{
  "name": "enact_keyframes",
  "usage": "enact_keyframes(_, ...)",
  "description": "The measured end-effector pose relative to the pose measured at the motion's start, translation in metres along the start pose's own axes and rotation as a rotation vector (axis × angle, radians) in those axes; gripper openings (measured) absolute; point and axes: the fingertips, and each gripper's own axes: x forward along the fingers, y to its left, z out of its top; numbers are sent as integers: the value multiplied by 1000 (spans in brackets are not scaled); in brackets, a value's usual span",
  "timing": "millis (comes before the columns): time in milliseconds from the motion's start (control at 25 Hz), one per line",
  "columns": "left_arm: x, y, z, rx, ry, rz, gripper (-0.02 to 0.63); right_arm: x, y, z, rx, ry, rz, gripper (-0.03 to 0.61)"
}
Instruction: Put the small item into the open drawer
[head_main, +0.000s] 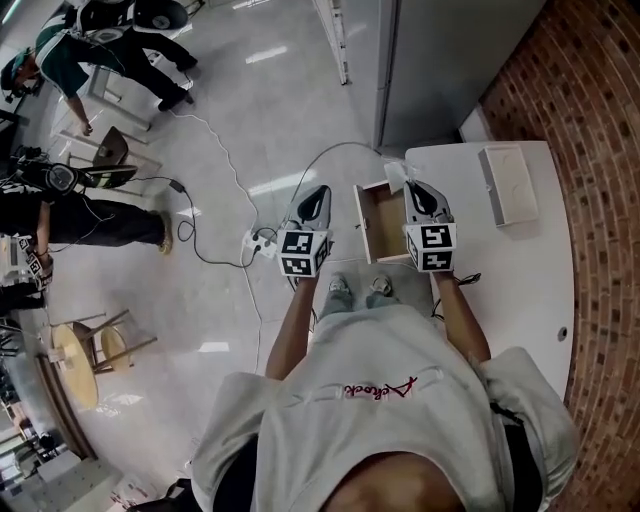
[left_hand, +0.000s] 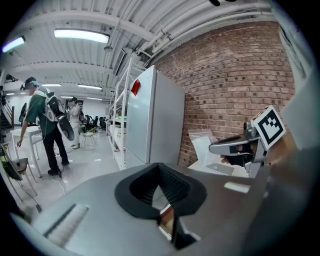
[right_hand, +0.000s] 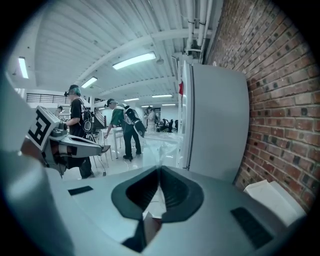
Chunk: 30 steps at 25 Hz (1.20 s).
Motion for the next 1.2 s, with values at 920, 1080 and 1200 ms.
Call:
enact_keyframes(920,22,13,-106,-61,177,-135,9,12,13,-129,117,235,-118,17)
enact_keyframes(1080,21,5,-142,-75,218,-144,9,7,23,-167,137,295,-102,17)
enact_keyframes(1200,18,-5,-165,-109,251,-137,9,0,28,-195,150,344,-88,17)
